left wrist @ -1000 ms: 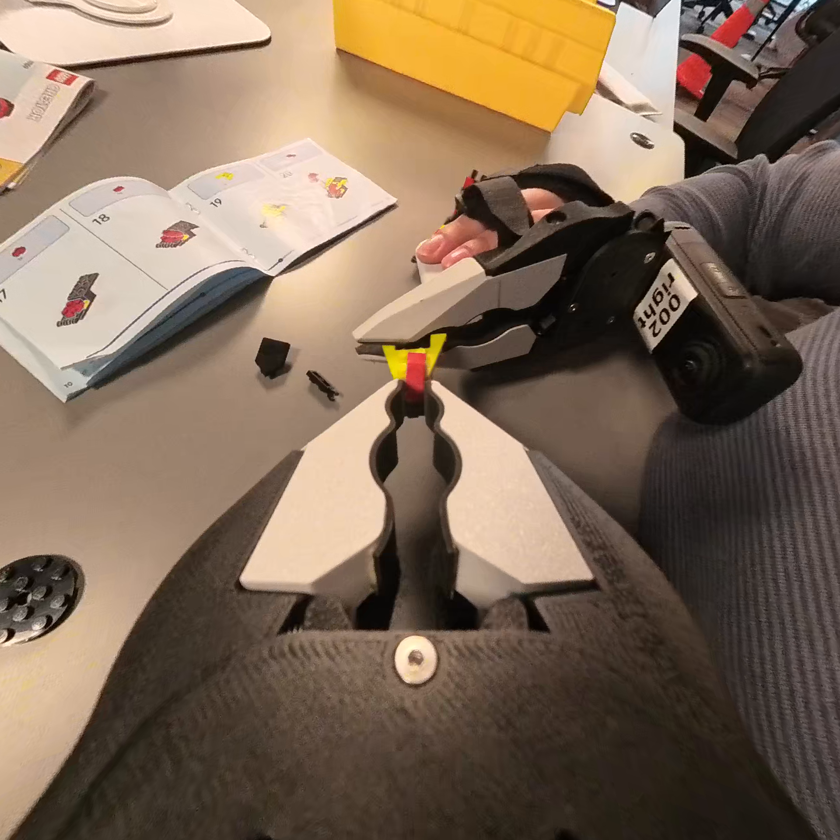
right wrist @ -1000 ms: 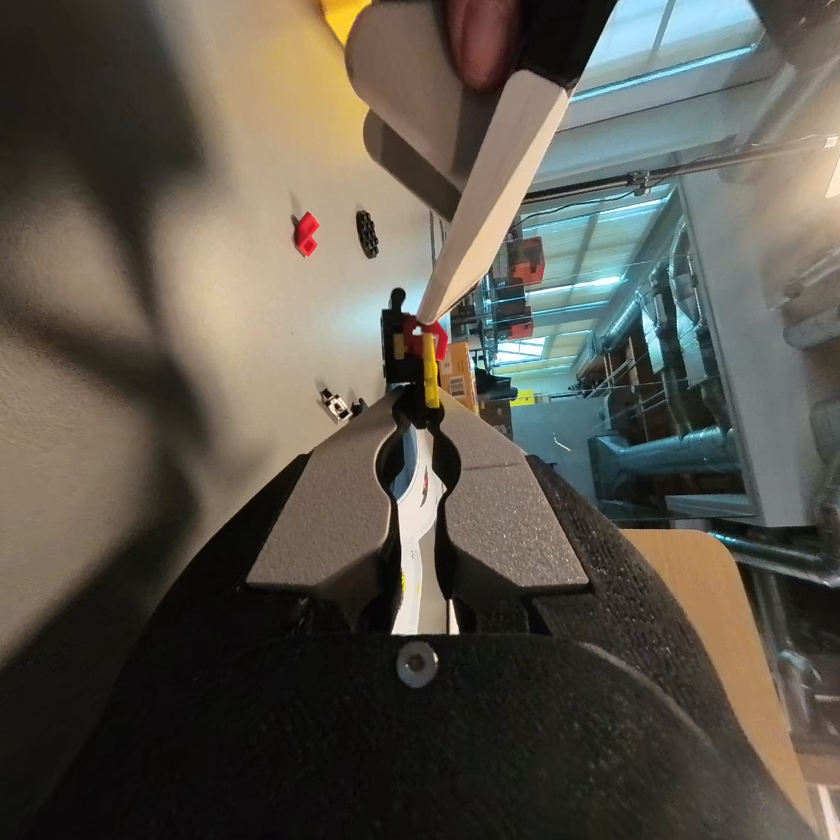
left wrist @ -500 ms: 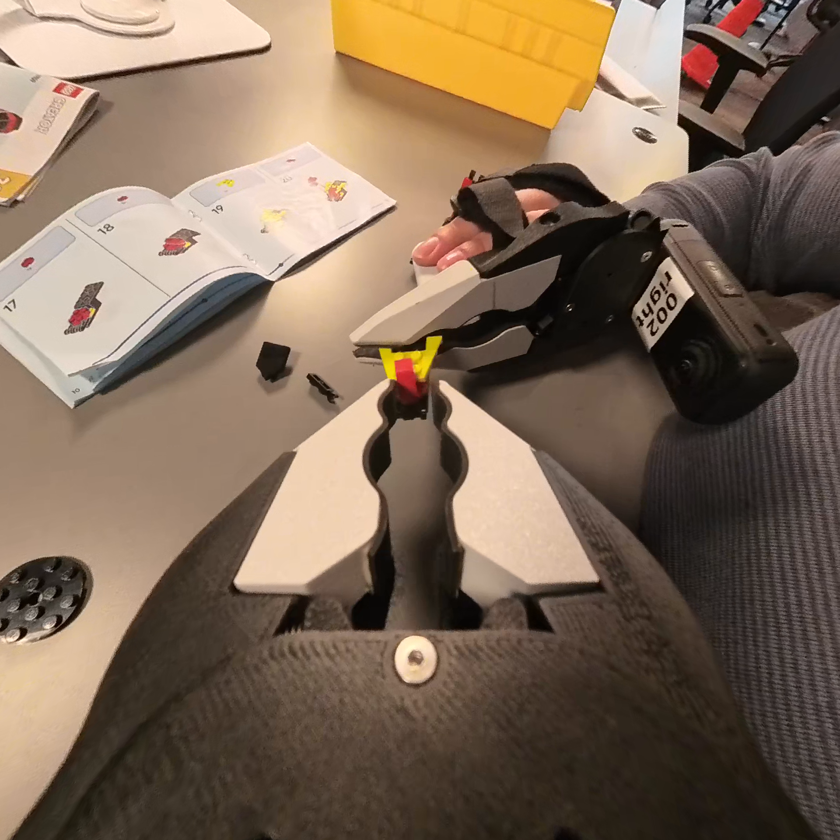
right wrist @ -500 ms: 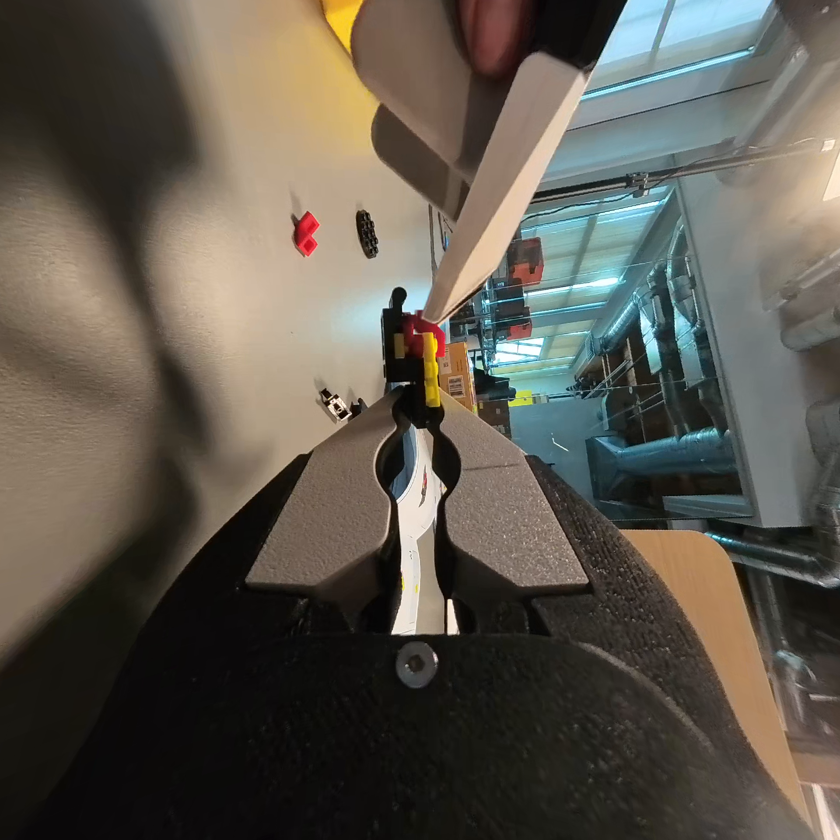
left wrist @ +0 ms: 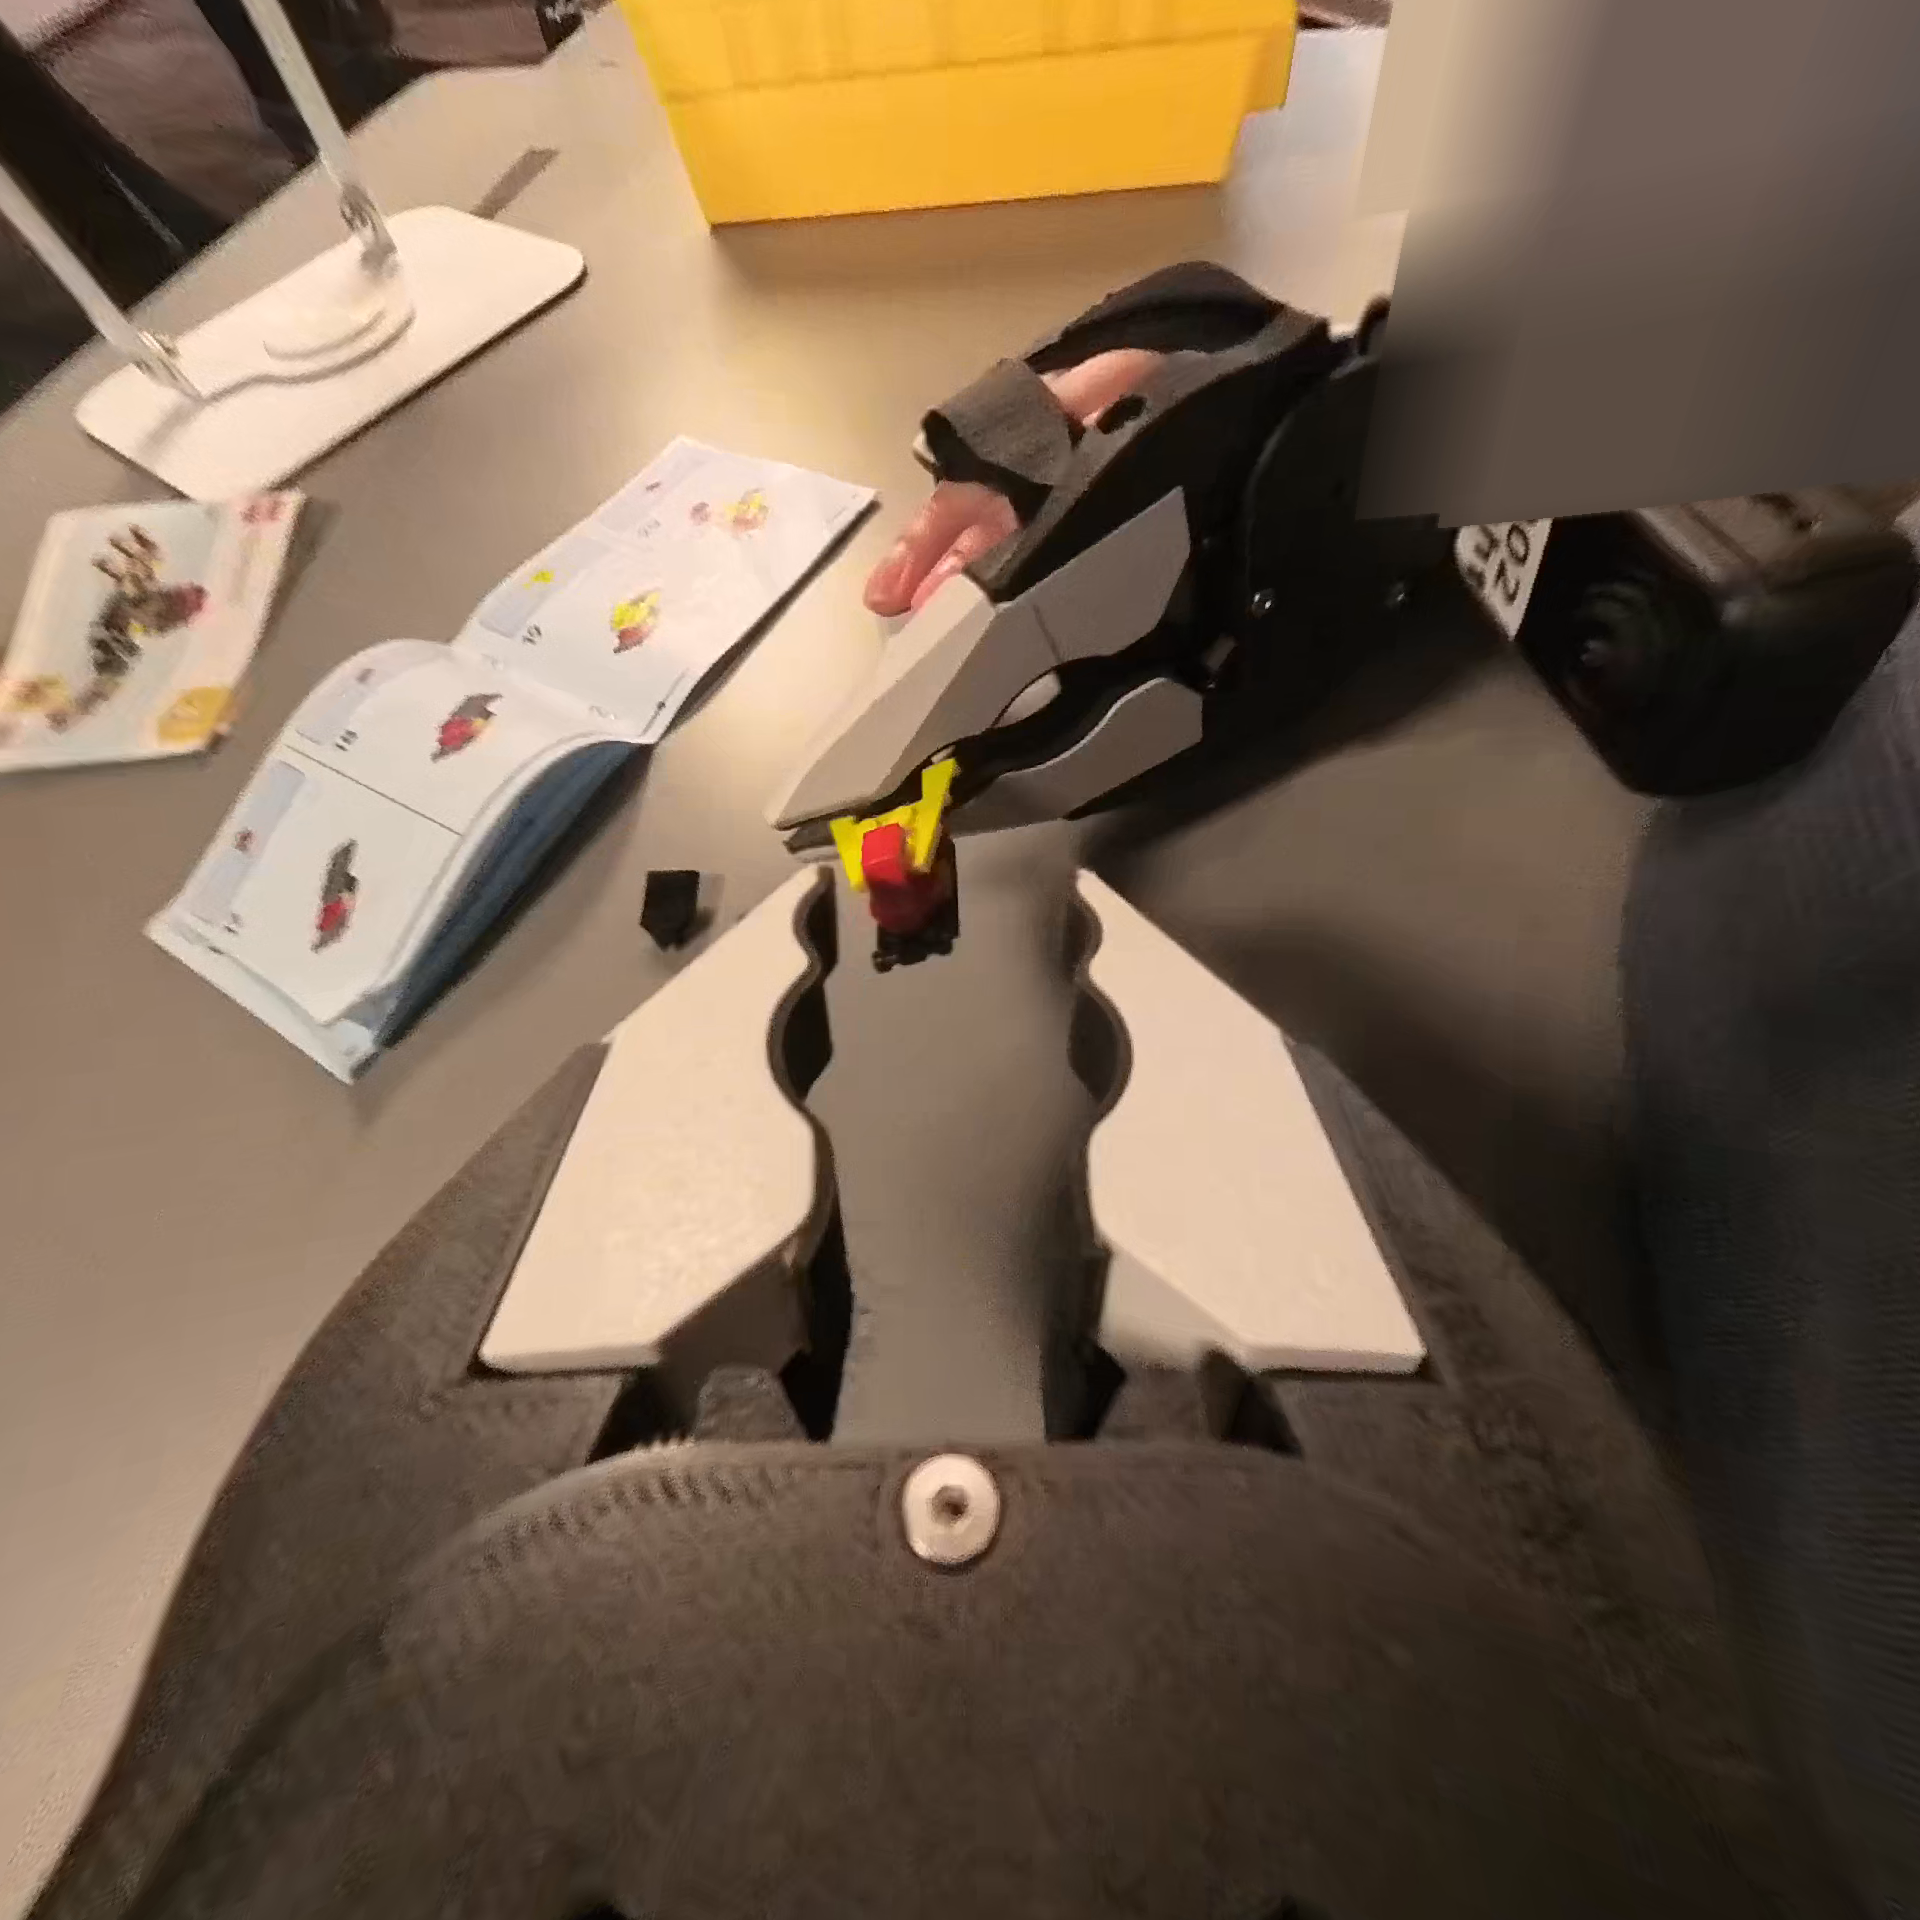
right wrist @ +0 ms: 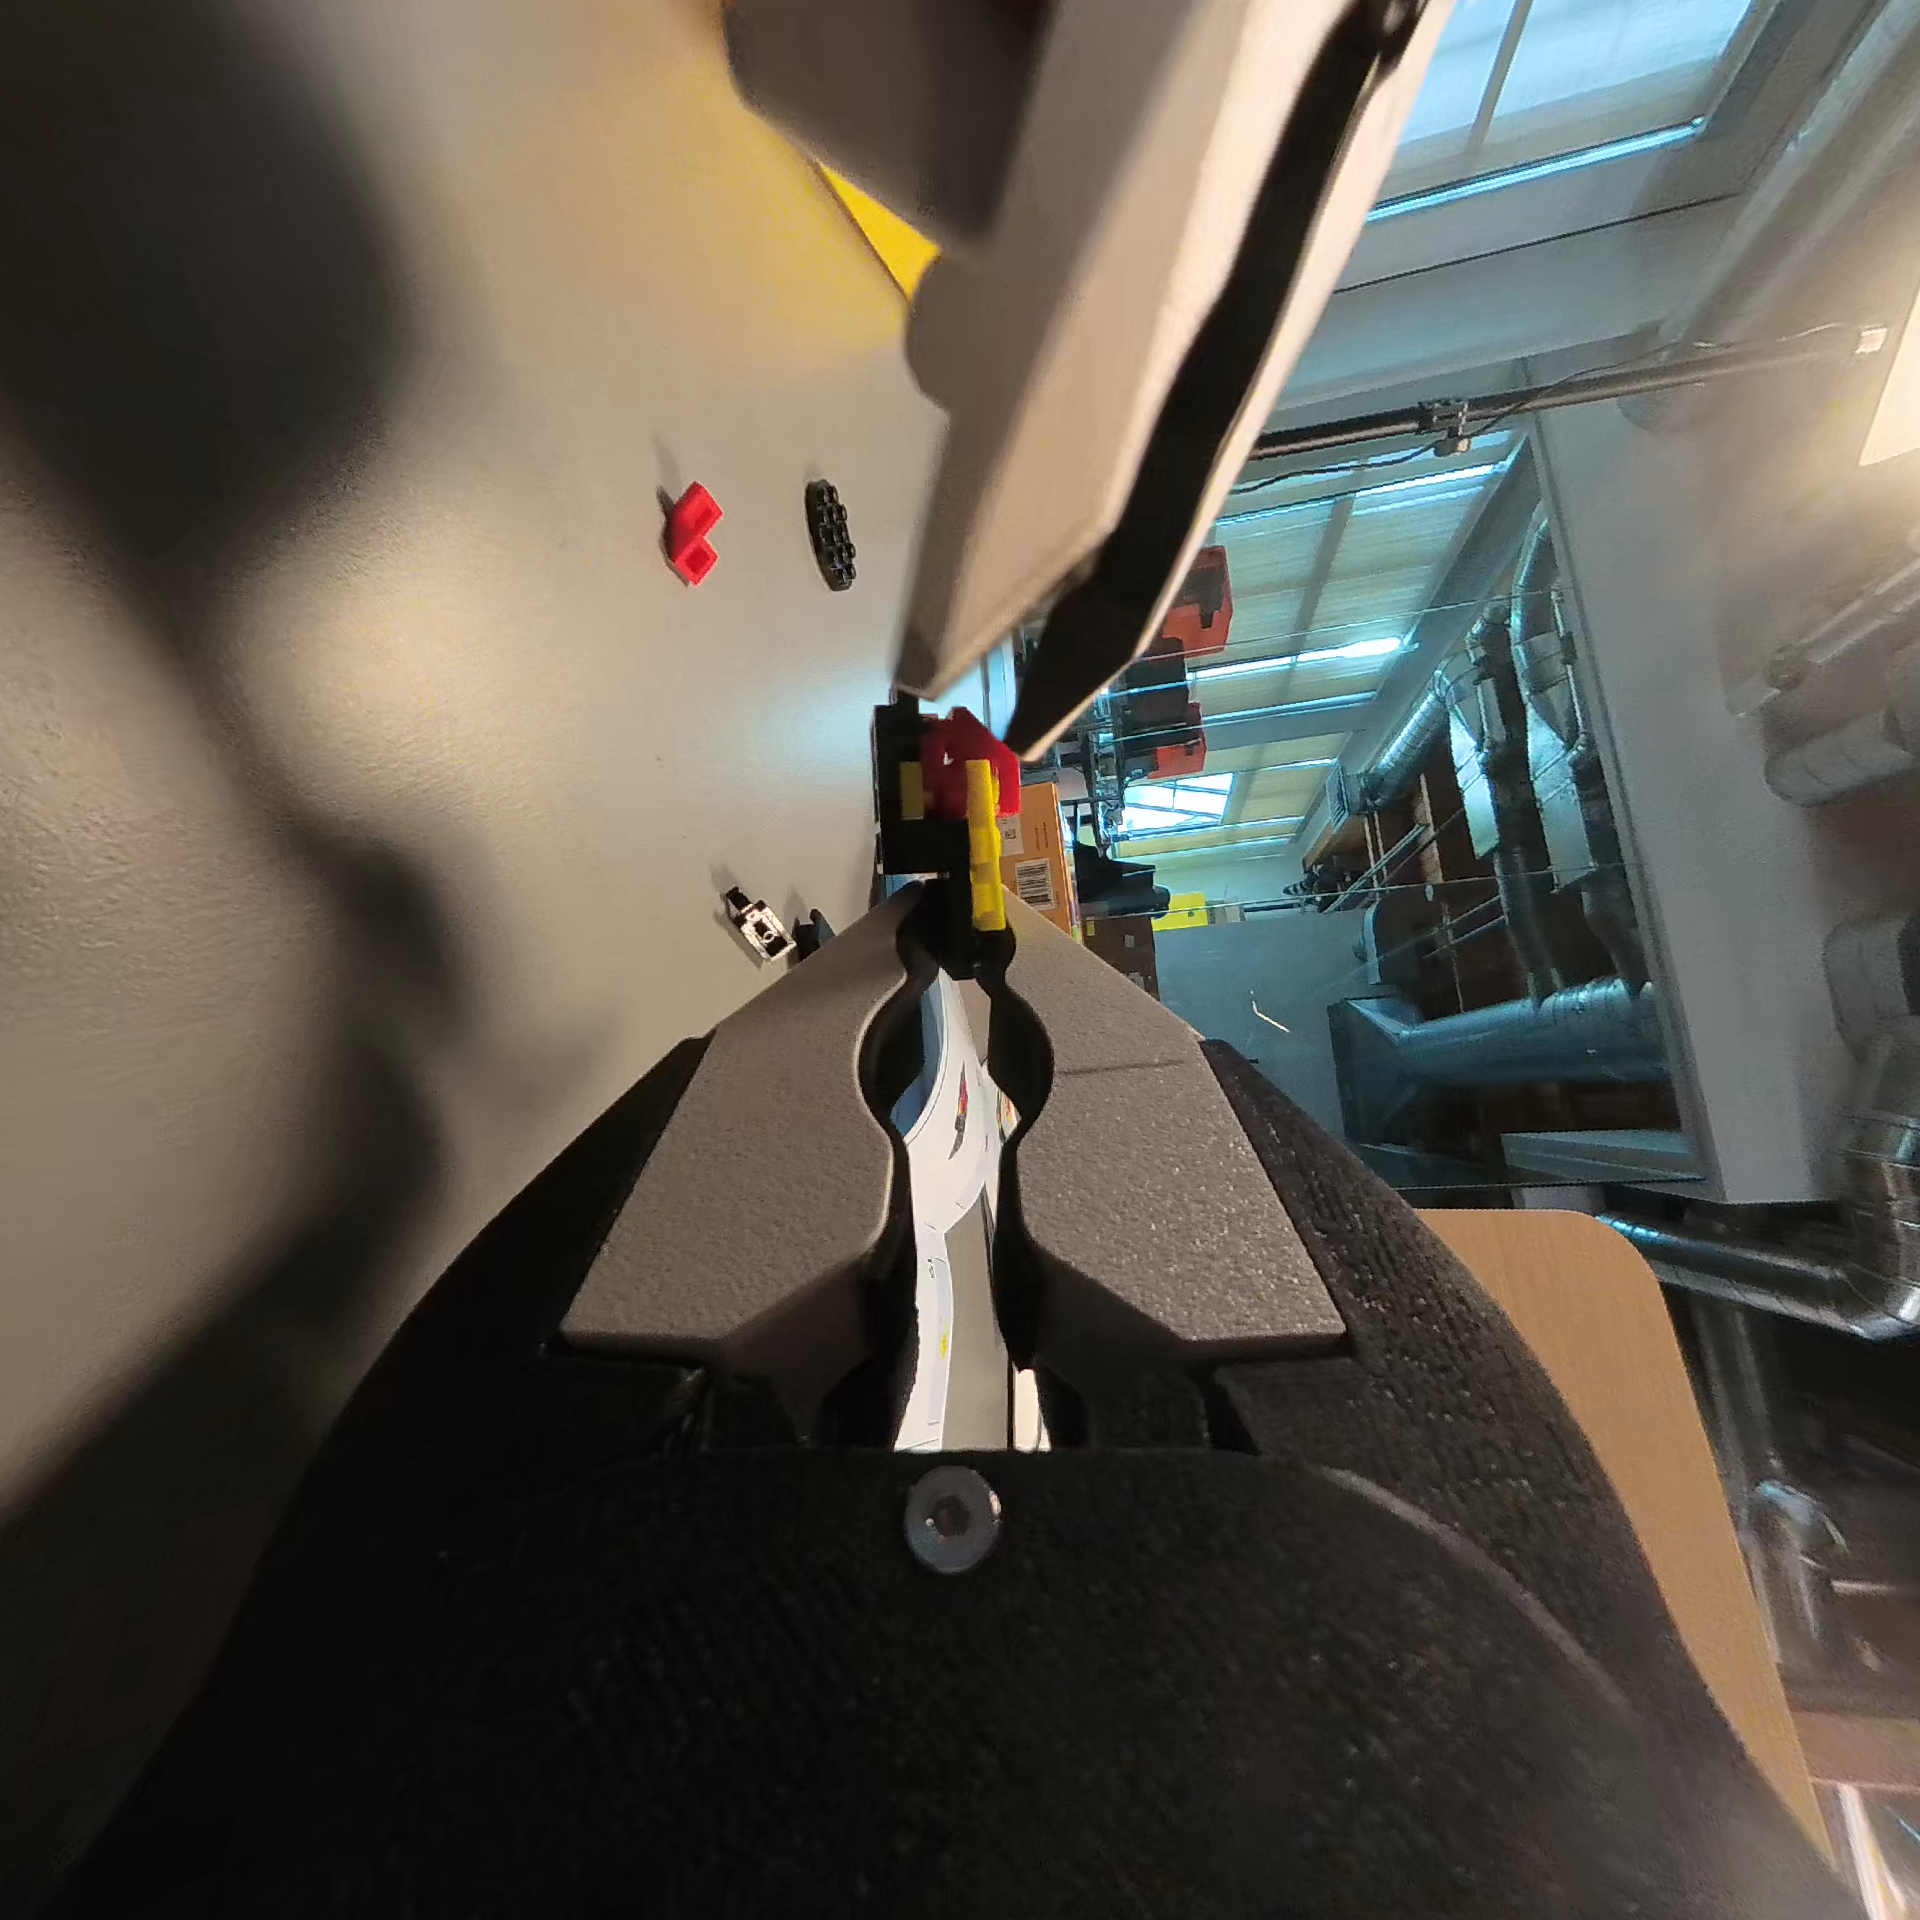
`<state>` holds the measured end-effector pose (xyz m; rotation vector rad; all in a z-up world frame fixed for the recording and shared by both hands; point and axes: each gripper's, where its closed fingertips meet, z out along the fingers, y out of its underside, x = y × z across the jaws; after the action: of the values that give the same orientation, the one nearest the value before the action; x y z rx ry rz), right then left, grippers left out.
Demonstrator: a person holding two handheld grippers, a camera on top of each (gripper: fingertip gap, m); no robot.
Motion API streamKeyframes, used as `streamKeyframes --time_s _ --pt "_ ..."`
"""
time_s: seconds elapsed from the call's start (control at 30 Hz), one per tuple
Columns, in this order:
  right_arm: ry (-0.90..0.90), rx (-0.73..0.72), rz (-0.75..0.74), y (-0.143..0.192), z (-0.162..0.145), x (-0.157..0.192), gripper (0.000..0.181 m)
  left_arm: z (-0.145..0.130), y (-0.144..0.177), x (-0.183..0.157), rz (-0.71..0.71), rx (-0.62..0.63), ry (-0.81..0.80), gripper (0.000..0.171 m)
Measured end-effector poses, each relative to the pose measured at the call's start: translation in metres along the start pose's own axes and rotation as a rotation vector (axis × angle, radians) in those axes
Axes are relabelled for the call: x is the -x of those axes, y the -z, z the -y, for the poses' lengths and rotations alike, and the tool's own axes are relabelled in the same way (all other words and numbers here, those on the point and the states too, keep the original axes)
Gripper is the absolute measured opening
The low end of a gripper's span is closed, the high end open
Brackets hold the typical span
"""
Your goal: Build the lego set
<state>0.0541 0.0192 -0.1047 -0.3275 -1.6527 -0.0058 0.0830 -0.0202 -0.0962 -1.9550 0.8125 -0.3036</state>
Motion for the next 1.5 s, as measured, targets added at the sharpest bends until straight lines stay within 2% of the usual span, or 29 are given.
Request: streamKeyframes --time_s 0.13,0.3,0.37,0.43,0.53,0.6,0.73,1.07,1.13,1.23,1.33,1.5 --pt "0.002 -0.002 -0.001 0.0 0.0 0.0 0.003 -0.007 -0.001 0.008 0.153 0.022 -0.255 0.054" --pt "0.003 -0.002 0.001 -0.001 0.0 0.0 0.003 -0.013 -0.006 0.013 0.32 0.065 -0.584 0.048" --pt "0.004 -0.002 0.001 -0.001 0.0 0.0 0.003 -0.01 -0.007 0.013 0.394 0.069 -0.714 0.042" --pt "0.003 -0.004 0.003 -0.001 0.0 0.001 0.003 -0.007 -0.007 0.013 0.458 0.073 -0.84 0.042" --pt "0.005 -0.005 0.005 -0.001 0.001 0.001 0.003 -0.01 -0.012 0.015 0.506 0.111 -0.932 0.041" --pt "0.006 -0.006 0.005 0.0 0.001 0.001 0.003 -0.012 -0.015 0.016 0.508 0.133 -0.947 0.04" --pt "0.007 -0.005 0.023 -0.001 0.002 0.004 0.003 -0.011 -0.015 0.016 0.52 0.131 -0.966 0.023" --pt "-0.105 0.008 0.106 -0.002 -0.002 0.012 0.004 -0.017 -0.016 0.021 0.536 0.199 -0.959 0.021" --pt "-0.13 0.002 0.114 -0.003 -0.001 0.013 0.006 -0.017 -0.017 0.022 0.527 0.195 -0.907 0.021" --pt "-0.145 -0.03 0.114 -0.001 0.005 0.013 0.025 -0.017 -0.015 0.028 0.489 0.178 -0.778 0.02" --pt "-0.144 -0.048 0.105 0.0 0.008 0.011 0.021 -0.018 -0.015 0.025 0.405 0.143 -0.647 0.021" --pt "-0.16 -0.05 0.162 0.0 0.008 0.02 0.021 -0.025 -0.018 0.023 0.355 0.149 -0.61 0.021"
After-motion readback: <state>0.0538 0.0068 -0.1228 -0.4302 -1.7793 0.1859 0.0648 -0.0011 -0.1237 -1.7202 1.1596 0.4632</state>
